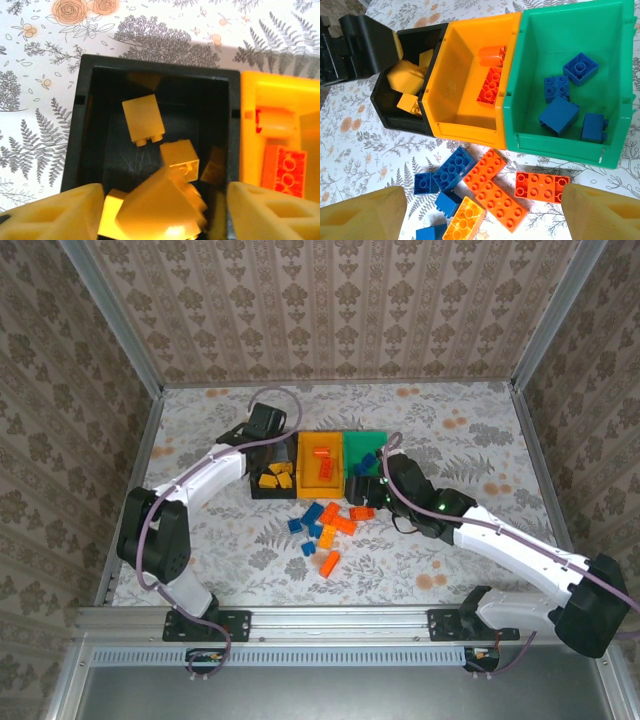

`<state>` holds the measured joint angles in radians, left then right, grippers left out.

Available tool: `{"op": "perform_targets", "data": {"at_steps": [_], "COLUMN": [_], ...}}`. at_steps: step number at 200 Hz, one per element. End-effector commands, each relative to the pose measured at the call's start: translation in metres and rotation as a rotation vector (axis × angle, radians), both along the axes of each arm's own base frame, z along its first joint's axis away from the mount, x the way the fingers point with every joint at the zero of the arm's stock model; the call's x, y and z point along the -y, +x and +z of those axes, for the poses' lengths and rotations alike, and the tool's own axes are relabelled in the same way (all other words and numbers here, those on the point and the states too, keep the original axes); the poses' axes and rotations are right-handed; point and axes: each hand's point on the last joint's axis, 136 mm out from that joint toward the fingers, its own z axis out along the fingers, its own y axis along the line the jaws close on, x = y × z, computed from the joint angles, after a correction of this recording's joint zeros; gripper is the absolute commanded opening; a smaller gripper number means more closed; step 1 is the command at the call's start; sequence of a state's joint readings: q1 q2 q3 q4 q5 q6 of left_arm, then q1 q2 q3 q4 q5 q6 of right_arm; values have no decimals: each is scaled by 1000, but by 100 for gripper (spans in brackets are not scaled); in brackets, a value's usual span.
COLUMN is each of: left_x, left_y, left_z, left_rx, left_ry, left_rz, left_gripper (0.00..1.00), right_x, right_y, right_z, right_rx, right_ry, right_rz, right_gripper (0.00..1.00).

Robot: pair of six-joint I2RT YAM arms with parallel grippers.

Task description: Sort the legos into containers by color

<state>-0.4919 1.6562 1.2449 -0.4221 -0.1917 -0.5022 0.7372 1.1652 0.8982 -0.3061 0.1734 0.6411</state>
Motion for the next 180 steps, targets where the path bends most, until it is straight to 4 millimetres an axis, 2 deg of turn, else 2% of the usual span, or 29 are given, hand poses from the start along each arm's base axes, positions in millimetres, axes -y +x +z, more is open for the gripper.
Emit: {"op": "perform_targets", "data": {"at_steps": [1,29,51,61,88,121,134,145,180], "left_x": [6,21,35,41,45,31,22,16,-2], "left_y": [2,-16,-44,-61,-106,-150,-161,-169,-184], "left_z": [26,59,78,80,67,35,25,20,8], "left_rx": [37,104,155,167,168,136,118,113,105], "left_ry": [-32,-92,-142,-155,-171,-193,-198,-201,-196], "left_rz": [-24,-69,-124,-149,-187,-179,-160,-156,-127], "left_gripper": [78,89,98,100,100,100,100,100,100], "right_x": [10,10,0,-7,-31,-62,-72,-78,-83], "right_y": [-7,-14,-25,-34,-61,-88,-94,-97,-99], "right_z": [-6,-19,-40,-52,-80,-109,-122,-131,-150], "right_rx": [-33,-77,-156,-188,-231,-226,-229,-236,-267], "right_ry": [-11,-28,-32,-44,-113,-231,-280,-311,-393], "right_rz": [-19,0,52,80,179,296,329,336,291], "right_gripper": [83,83,83,83,84,86,88,98,100]}}
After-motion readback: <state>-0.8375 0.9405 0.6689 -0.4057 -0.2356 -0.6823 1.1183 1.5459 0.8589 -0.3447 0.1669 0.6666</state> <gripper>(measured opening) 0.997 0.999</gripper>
